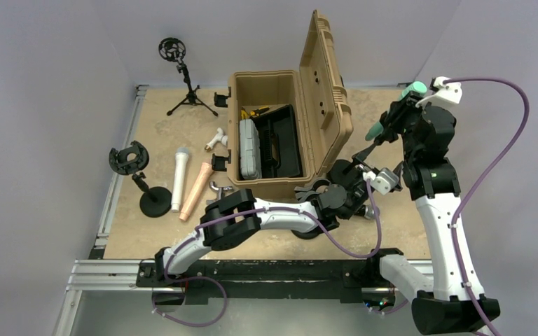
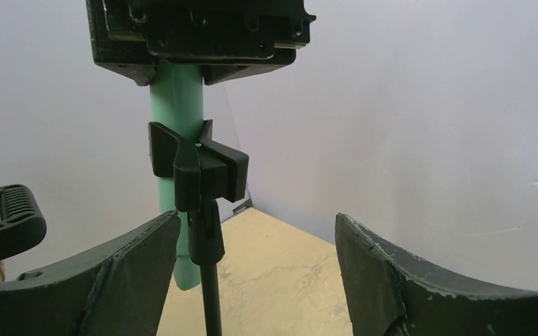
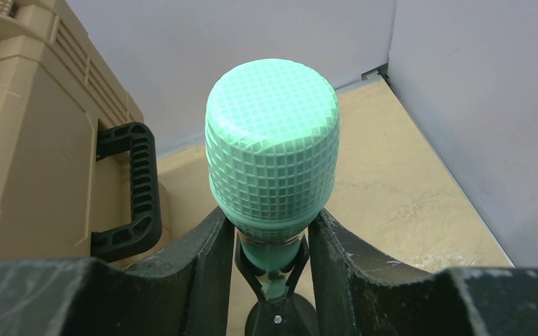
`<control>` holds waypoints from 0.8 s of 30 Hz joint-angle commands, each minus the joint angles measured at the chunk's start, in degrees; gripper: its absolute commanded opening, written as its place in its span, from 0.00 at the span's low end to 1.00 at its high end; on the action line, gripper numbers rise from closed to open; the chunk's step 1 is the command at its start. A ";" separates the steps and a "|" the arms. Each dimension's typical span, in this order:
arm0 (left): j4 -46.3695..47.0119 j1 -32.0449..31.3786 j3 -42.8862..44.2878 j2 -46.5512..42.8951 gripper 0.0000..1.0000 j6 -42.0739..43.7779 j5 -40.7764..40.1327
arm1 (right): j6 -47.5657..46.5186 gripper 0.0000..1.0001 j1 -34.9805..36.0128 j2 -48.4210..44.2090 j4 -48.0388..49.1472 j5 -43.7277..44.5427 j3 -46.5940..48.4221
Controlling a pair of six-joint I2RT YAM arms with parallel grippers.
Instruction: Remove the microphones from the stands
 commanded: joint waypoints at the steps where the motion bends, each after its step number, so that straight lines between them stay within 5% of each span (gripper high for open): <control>1: -0.57 0.36 2.72 -4.08 0.79 -0.66 -0.25 | 1.99 0.18 0.21 -2.47 6.30 0.73 3.71; 24: -12.78 -2.05 -5.53 -22.75 0.87 -7.74 6.98 | -5.20 0.14 0.25 -3.47 2.51 5.50 8.66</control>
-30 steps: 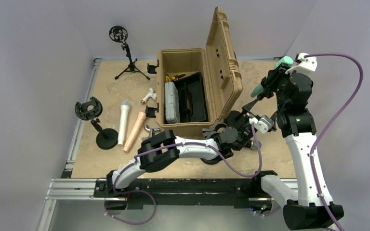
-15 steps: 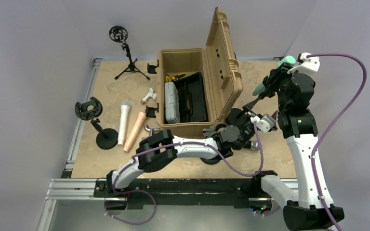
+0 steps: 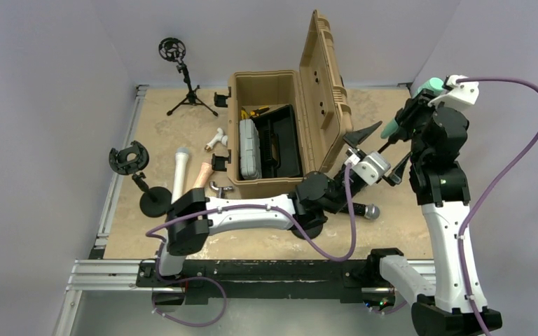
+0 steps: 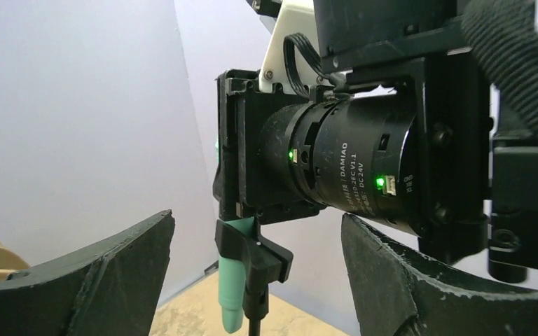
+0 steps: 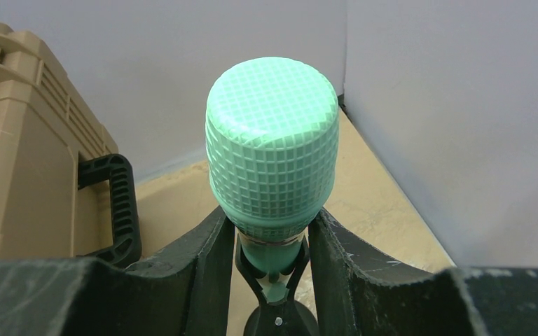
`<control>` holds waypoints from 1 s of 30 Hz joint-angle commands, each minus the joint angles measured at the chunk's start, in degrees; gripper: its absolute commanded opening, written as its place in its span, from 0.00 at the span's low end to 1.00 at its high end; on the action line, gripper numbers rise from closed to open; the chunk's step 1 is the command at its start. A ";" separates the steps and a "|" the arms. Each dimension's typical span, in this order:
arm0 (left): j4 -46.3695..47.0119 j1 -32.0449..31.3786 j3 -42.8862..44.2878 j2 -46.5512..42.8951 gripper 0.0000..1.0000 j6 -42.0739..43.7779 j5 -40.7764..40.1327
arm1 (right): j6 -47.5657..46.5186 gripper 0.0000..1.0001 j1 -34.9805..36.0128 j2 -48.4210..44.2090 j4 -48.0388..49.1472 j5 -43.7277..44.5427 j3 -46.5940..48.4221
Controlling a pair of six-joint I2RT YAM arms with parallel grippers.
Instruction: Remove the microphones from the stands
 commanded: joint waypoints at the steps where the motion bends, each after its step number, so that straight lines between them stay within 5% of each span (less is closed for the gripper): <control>1: -3.89 -0.13 -4.20 -7.14 0.87 -4.10 2.92 | -2.46 0.13 0.21 -1.61 5.10 -0.89 4.62; 18: -31.50 0.11 -12.18 -34.42 0.88 -18.69 3.54 | -5.34 0.06 0.38 -5.96 -15.20 -14.93 16.73; 30: -34.92 0.66 -18.51 -46.47 0.89 -20.05 -0.65 | -6.17 0.06 8.96 -10.18 -23.79 -20.64 17.62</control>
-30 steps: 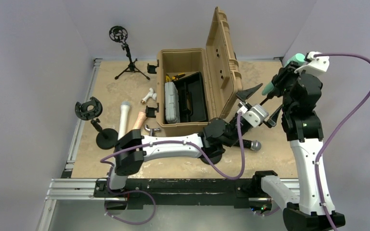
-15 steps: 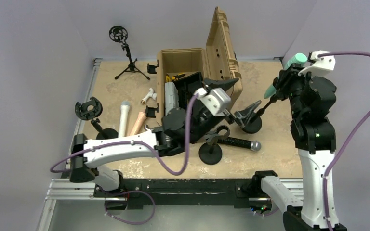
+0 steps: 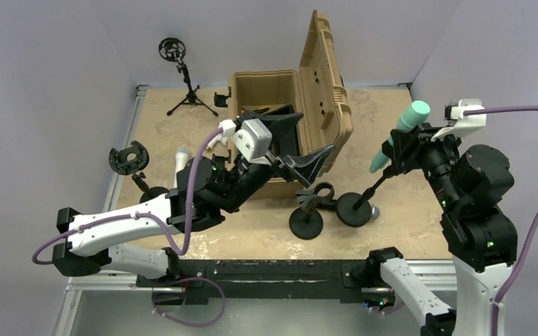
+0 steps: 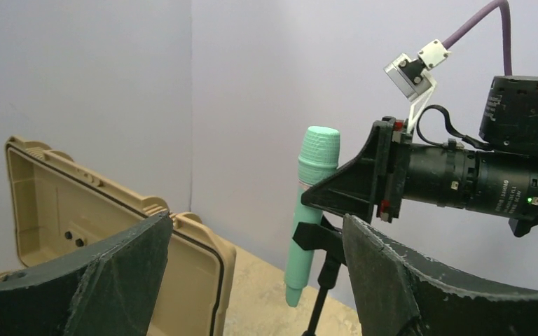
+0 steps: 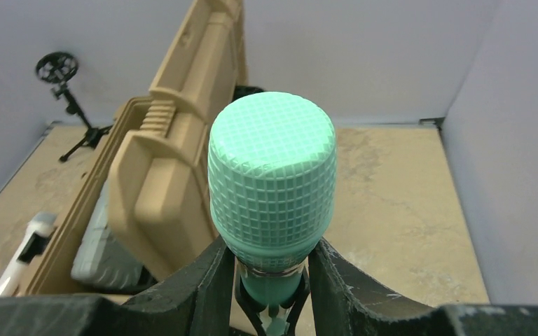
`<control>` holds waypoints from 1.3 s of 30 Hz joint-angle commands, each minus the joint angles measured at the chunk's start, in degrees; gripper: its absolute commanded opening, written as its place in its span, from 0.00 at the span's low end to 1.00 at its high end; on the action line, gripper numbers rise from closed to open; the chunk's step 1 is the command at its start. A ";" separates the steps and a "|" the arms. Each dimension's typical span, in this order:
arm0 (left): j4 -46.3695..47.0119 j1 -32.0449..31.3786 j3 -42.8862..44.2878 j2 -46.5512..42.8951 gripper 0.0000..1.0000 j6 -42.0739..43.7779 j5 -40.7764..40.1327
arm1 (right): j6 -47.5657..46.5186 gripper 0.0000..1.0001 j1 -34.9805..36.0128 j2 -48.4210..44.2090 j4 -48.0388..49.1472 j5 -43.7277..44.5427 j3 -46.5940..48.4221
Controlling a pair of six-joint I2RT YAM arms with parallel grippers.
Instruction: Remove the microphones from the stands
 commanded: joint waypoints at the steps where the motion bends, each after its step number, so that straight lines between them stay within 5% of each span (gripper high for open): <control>1: -1.03 0.37 -1.66 -3.87 0.89 -1.40 -2.50 | -0.49 0.06 4.01 -1.89 2.54 -4.46 1.84; 20: -3.87 0.50 -3.91 -5.94 0.89 -3.73 -5.99 | -5.83 0.02 21.00 -9.25 8.56 -24.90 -6.48; 39: -10.05 0.37 -13.26 -18.55 0.88 2.43 -16.86 | -2.93 0.00 23.35 0.42 18.45 -46.52 -9.64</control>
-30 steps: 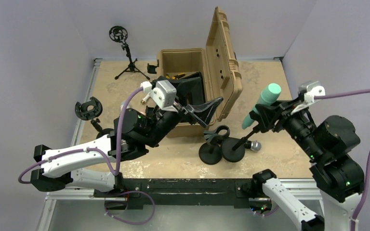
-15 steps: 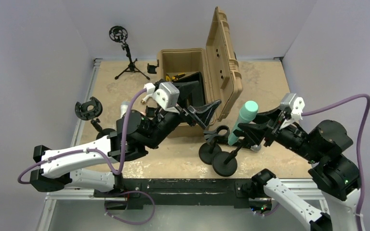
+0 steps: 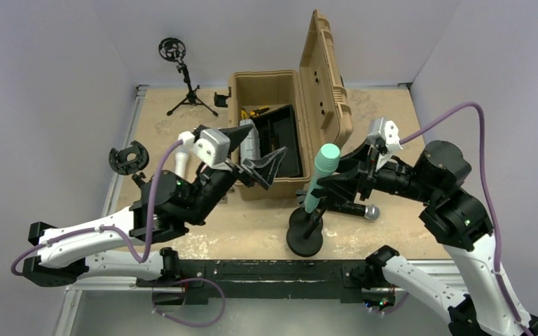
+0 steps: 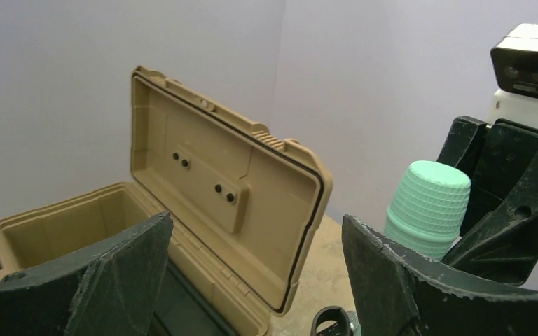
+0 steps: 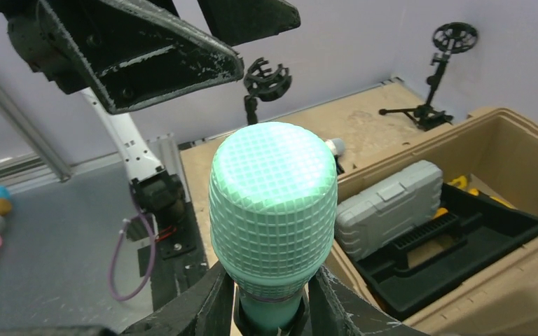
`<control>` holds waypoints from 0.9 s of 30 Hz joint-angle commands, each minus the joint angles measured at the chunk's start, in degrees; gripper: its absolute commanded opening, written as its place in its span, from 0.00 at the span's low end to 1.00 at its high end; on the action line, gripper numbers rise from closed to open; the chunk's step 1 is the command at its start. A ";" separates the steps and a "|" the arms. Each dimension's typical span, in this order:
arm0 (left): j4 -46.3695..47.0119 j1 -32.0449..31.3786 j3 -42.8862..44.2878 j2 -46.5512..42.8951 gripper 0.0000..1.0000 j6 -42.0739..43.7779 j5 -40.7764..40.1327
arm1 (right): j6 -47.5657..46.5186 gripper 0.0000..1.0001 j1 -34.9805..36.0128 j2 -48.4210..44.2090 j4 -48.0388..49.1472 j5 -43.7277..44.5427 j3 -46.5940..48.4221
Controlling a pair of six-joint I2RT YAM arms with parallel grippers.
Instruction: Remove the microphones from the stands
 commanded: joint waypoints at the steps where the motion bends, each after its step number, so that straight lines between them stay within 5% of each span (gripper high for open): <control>1: -1.15 0.24 -2.47 -4.56 0.88 2.53 -5.07 | 1.71 0.00 1.02 1.48 9.99 -8.09 0.37; 10: -5.31 0.24 -6.37 -8.49 0.87 1.92 -8.76 | 3.99 0.00 4.97 6.56 18.85 -10.90 -1.05; 20: -15.75 0.24 -7.18 -14.94 0.83 -0.83 -13.14 | 3.23 0.00 28.71 17.22 27.18 19.97 1.63; 27: -32.99 0.29 -8.07 -24.68 0.84 -7.51 -21.38 | 0.73 0.00 31.22 22.51 32.62 30.34 1.68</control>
